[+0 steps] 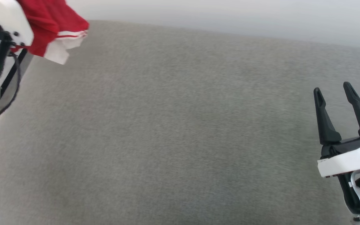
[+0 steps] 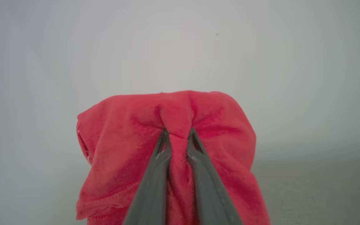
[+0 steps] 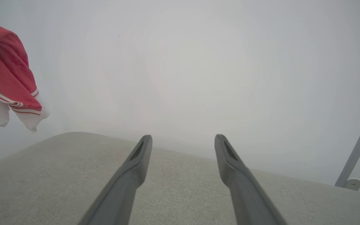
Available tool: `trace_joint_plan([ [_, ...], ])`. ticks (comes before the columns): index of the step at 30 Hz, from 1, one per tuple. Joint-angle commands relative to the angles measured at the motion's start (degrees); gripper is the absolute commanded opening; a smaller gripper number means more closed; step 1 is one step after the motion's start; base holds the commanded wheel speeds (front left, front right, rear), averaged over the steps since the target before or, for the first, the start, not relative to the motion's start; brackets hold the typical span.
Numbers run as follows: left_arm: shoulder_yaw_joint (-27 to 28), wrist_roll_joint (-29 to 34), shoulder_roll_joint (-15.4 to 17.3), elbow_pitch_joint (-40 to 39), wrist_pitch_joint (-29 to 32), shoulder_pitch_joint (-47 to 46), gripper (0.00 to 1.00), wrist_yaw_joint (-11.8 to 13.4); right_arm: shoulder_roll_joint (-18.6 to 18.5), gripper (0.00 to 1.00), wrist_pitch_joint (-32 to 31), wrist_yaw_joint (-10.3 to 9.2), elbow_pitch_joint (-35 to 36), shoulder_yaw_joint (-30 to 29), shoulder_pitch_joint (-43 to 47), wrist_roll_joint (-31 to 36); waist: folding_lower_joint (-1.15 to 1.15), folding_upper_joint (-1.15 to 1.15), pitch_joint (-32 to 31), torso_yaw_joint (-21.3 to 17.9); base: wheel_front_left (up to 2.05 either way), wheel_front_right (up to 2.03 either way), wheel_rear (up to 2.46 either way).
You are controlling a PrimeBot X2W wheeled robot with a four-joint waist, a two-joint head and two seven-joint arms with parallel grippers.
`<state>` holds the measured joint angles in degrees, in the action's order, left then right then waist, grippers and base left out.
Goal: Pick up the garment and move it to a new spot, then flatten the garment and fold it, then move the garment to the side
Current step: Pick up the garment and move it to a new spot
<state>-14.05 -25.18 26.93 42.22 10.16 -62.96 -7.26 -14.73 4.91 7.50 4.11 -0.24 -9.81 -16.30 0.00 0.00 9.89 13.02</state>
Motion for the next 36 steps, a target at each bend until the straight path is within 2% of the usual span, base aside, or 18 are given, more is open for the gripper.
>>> trace_joint_plan([
  [1,-0.39,-0.71,0.30,-3.33,1.84,1.34,0.00,-0.14,0.51,1.00,0.43,-0.02,-0.08,-0.35,0.82,0.52,0.00,0.00,-0.95,-1.46,0.00,0.00,0.00],
  [5,-1.12,-1.94,1.04,-15.16,9.18,5.39,0.00,0.95,1.54,1.00,1.03,-0.02,-0.32,-1.68,1.09,1.13,0.00,0.00,-1.64,-4.23,0.00,0.00,0.00],
  [12,-2.42,-3.76,1.79,-34.30,20.58,12.52,0.00,4.77,2.99,1.00,2.10,-0.02,-1.06,-4.59,2.00,1.75,0.00,0.00,-1.97,-9.75,0.00,0.00,0.00],
  [20,-6.31,-5.34,0.46,-47.73,30.89,19.89,0.00,8.62,4.63,1.00,2.99,-0.02,-1.70,-7.01,3.10,2.31,0.00,0.00,-1.62,-15.06,0.00,0.00,0.00],
  [24,-9.13,-6.17,-0.73,-49.65,34.25,24.13,0.00,9.87,5.44,1.00,3.24,-0.02,-2.21,-7.13,3.29,2.34,0.00,0.00,-1.29,-16.87,0.00,0.00,0.00],
  [30,-13.00,-8.75,-2.80,-45.94,37.34,31.37,0.00,11.03,6.43,1.00,3.90,-0.02,-3.91,-6.23,3.50,2.28,0.00,0.00,-0.98,-18.91,0.00,0.00,0.00],
  [36,-15.10,-10.05,-4.83,-38.88,35.84,35.30,0.00,9.87,6.55,1.00,4.41,-0.02,-5.61,-4.63,2.75,1.97,0.00,0.00,-0.88,-19.96,0.00,0.00,0.00],
])
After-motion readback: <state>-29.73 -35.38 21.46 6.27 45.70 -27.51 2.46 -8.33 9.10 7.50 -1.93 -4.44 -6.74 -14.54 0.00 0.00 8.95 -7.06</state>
